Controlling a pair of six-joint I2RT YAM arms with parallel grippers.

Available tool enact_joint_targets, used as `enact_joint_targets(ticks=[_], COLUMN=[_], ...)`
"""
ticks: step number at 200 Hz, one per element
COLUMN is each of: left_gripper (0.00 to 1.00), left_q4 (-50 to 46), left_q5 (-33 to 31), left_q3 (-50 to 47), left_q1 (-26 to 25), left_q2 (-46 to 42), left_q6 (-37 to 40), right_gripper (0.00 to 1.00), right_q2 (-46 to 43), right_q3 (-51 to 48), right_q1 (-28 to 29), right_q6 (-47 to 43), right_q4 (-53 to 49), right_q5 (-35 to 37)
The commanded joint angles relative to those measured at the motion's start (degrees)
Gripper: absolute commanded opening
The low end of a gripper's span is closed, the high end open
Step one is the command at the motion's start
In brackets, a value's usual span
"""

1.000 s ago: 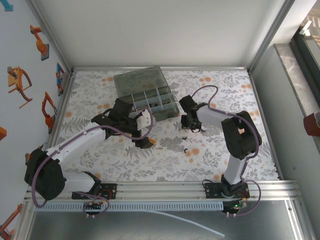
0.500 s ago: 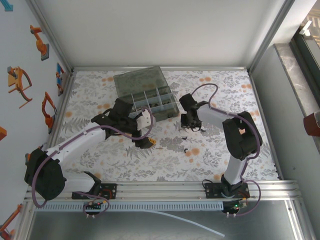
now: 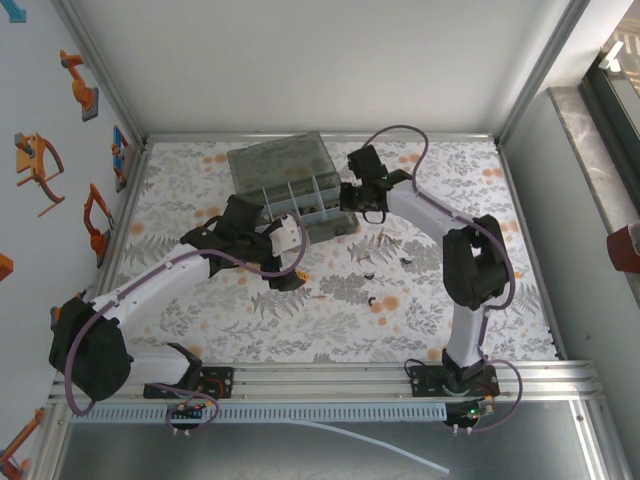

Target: Sort the screws and nuts into containers

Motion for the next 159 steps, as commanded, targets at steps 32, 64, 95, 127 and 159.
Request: enact_joint_targets(ticks=[32,64,95,127,159], left_gripper=[0.97,0.97,0.97,0.97,0.97], left_q4=[1.0,1.2,1.0,1.0,1.6], left_q5=[-2.6,-1.7,1.2,6.8,11.2], left_q3=[1.0,1.0,1.1,0.8,0.9], left_q1=[1.0,1.3,1.3,0.8,-2.4], left_q2=[-2.0,-2.3,-2.3,-2.4,-1.4], left_q6=[-0.6,-0.6,-1.0,-1.5,-2.6], right_gripper=[0.11,0.27,0.32,0.34,0.35], right_q2=[11.0,10.1,4.0,-8.7,-18.5], right_q3=[10.2,9.3,4.9,-7.2,-22.6], right_q1=[0.5,0.5,0.4,-0.1,-1.6], right_q6=[-1.8,-2.3,-3.2,-1.7,3.6], right_q4=[2.8,4.7,4.6,1.5,-5.5], right_q5=[-3.8,-2.2,1.1,8.0,13.7])
